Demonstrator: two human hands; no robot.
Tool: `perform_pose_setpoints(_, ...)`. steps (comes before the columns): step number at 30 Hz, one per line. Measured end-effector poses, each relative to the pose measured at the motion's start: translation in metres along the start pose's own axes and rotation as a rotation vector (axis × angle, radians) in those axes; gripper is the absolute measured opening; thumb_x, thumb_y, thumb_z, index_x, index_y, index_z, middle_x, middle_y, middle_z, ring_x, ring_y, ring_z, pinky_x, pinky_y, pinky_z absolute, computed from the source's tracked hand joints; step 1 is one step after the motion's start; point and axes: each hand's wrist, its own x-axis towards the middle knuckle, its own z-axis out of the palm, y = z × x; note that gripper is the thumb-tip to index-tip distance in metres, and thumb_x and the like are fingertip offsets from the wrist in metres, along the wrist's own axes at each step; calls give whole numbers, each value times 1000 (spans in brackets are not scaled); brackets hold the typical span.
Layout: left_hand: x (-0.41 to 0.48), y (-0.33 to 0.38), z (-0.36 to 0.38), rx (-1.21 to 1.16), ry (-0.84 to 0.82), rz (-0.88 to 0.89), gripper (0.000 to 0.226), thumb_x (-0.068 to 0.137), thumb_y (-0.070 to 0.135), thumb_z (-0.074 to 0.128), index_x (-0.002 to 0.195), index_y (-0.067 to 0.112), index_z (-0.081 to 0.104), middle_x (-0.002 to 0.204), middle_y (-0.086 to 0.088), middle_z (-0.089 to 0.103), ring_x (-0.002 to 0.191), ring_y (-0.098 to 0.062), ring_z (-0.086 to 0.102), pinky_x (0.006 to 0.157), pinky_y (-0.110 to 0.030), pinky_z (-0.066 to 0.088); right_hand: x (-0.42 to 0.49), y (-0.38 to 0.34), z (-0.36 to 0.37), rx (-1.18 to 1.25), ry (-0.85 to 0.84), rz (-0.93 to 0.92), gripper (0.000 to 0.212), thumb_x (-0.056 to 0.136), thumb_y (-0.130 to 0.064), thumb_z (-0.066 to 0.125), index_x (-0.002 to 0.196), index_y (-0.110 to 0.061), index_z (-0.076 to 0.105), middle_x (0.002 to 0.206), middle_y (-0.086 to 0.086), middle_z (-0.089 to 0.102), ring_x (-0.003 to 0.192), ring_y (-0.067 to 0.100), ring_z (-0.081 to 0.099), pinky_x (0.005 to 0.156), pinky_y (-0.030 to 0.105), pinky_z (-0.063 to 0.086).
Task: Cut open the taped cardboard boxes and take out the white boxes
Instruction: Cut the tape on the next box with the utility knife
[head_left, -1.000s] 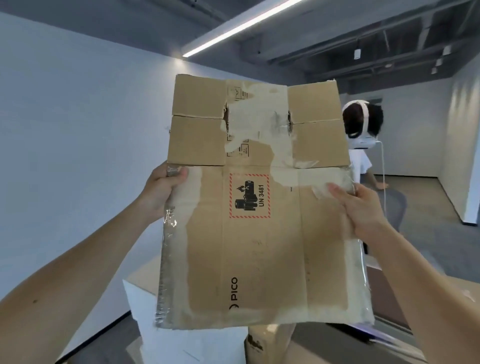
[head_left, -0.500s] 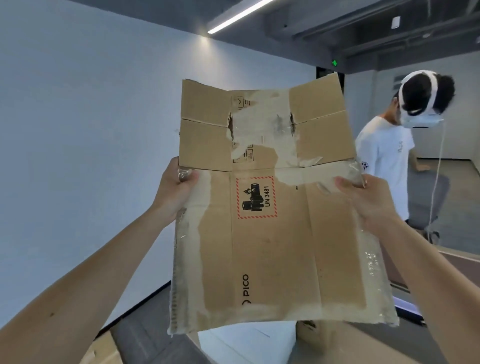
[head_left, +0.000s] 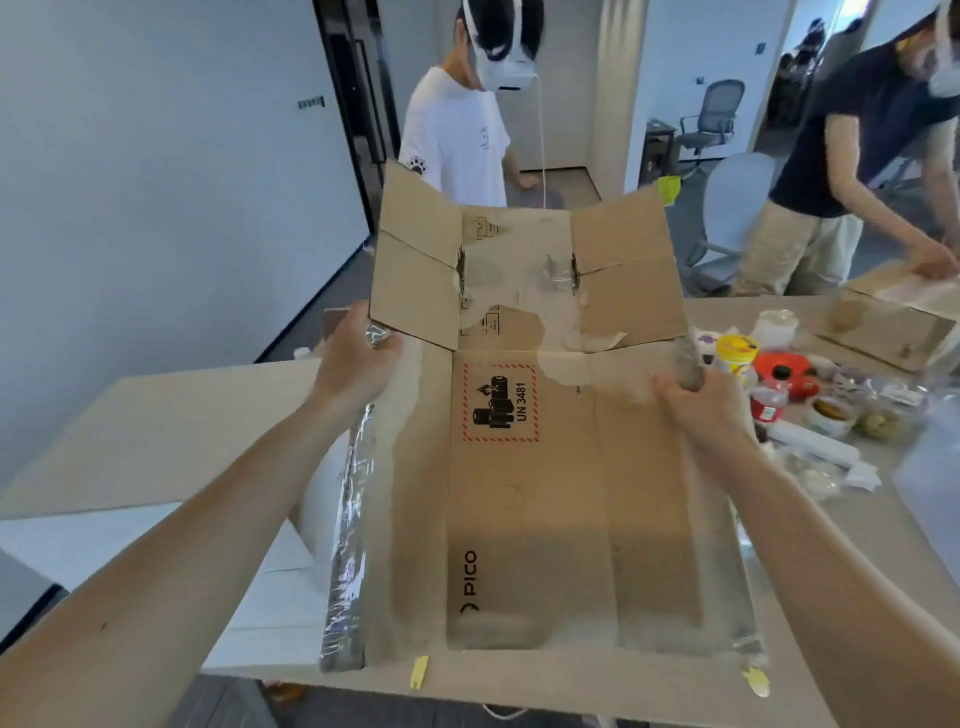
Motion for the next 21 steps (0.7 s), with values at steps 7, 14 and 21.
perform_pose_setpoints(7, -20, -62, 127, 71, -251, -154, 39, 95, 22, 56, 134, 20, 52, 121, 5, 58, 117, -24, 55, 87, -32, 40, 15, 131, 5, -99, -48, 301, 40, 72, -51, 70, 80, -12, 66, 79, 4, 70, 80, 28, 67, 77, 46, 56)
perform_pose_setpoints(14, -43, -143, 206, 122, -418, -408, 44, 96, 26, 59, 139, 22, 49, 130, 2, 57, 122, -22, 52, 102, -40, 45, 14, 221, 35, -234, -180, 456, 25, 91, -30, 66, 73, -15, 55, 76, 5, 60, 84, 30, 60, 72, 36, 45)
perform_pose_setpoints(21, -56, -202, 263, 255, -519, -516, 35, 91, 23, 65, 124, 16, 59, 114, -1, 63, 109, -22, 58, 90, -34, 47, 19, 288, 58, -324, -316, 571, 20, 90, -25, 62, 92, -5, 66, 86, 13, 68, 87, 32, 64, 73, 37, 49)
